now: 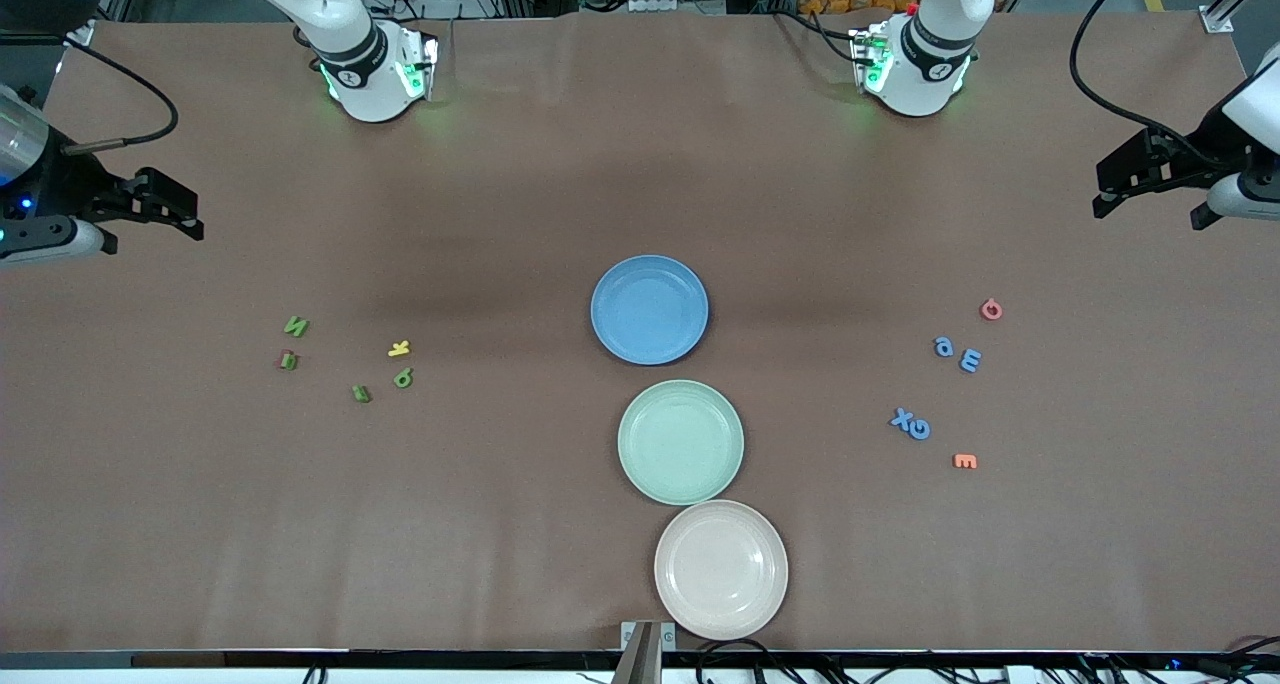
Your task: Sort letters by color into matching plates
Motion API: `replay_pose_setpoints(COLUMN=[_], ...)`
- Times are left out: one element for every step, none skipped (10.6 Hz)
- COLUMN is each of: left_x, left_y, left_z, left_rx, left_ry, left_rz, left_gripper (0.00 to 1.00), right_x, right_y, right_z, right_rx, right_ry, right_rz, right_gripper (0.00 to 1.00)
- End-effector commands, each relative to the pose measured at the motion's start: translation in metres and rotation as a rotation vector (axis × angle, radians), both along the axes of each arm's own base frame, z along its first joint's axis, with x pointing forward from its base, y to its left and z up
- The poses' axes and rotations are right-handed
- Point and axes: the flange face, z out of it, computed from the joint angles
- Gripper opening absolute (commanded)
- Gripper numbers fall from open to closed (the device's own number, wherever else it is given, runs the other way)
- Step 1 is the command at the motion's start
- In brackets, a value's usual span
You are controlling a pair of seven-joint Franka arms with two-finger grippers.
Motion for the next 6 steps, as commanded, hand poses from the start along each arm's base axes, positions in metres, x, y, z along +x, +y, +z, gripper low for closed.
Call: replay_pose_setpoints(left_x=[0.016,0.020,0.021,0.020,0.022,0.027], left_y=[0.021,0.021,0.023,0.027,0.022,0.017], left_z=[-0.030,-0.061,-0.091,-0.117,-0.140,-0.163], left_rx=[-0.018,-0.023,-0.024,-0.026,-0.026,-0.020], left_ry=[0.056,0.087,0.084,0.080,0.075,0.065], left_rz=[0.050,0.095,0.123,0.159,0.213,0.276], left_gripper=[1.00,1.00,1.00,1.00,1.00,1.00], right_x=[0.004,0.012,0.019,0.026,0.034,0.043], right_y=[0.002,0.002,0.002,0.006,0.017,0.021], right_z=[-0.036,-0.057,-0.077,-0.099,-0.122,-0.149], right_rx=[0.011,0.010,0.008,0.007,0.007,0.003], right_ry=[-0.011,-0.013,-0.016,-0.018,-0.027,-0.016], right_rz=[-0.015,-0.017,-0.052,-0.095,-0.127,-0.195], right_gripper=[1.00,1.00,1.00,1.00,1.00,1.00])
